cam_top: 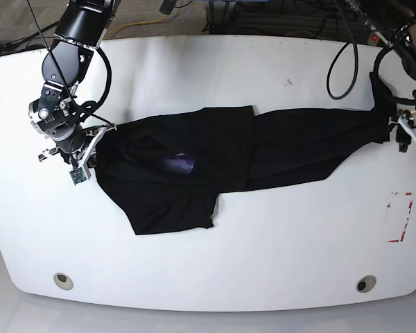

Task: Fold the T-shirt properly
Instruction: 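Release with the left gripper and regrasp the shirt's other edge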

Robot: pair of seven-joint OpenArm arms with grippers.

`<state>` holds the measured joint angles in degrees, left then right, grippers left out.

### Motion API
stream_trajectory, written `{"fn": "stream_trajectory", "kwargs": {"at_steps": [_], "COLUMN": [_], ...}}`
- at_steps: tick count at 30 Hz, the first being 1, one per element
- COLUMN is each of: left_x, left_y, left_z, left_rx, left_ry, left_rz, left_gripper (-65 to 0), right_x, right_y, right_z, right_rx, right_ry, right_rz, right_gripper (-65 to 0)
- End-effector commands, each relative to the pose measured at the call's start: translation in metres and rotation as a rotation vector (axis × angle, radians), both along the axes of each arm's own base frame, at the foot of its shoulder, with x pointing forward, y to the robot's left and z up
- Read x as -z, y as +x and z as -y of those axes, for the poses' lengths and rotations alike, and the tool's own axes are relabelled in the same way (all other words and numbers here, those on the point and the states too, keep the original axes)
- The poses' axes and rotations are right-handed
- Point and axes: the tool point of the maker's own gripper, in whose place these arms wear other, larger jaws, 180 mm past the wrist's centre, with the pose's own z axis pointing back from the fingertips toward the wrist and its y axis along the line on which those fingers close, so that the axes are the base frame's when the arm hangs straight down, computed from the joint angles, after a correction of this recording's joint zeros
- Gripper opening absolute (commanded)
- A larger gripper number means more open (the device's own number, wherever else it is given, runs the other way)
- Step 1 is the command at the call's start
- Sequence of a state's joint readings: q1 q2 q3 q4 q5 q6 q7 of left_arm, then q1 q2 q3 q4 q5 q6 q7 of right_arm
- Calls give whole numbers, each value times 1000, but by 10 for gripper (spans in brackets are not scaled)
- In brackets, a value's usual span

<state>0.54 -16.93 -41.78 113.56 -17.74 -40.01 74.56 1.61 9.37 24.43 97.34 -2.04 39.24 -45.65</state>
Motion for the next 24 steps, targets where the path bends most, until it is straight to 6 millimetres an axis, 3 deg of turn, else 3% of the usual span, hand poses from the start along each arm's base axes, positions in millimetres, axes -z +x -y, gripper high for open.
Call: {"fn": "stream_trajectory", "kwargs": {"at_steps": [1,5,11,20,24], "left_x": [-2,14,45,104,114], "left_y": [29,55,82,99,108], "left_z": [24,52,73,111,122], "left_rx": [69,132,193,264,280], "left_ry": [-53,-138,-255,-426,-472], "left_rz": [39,23,-22,-94,-97], "left_gripper": [-211,-211,-211,-211,-211], "right_x": [-17,-17,-17,-17,-17], "right_y": [10,10,10,9,9], "right_z": [3,4,4,4,4], "right_rx": [-3,-2,-2,-1,-1], "right_ry": [-7,-6,-6,-9,-9], "right_rz": [56,57,57,56,55], "right_gripper": [-650,-650,-650,-650,-650]}}
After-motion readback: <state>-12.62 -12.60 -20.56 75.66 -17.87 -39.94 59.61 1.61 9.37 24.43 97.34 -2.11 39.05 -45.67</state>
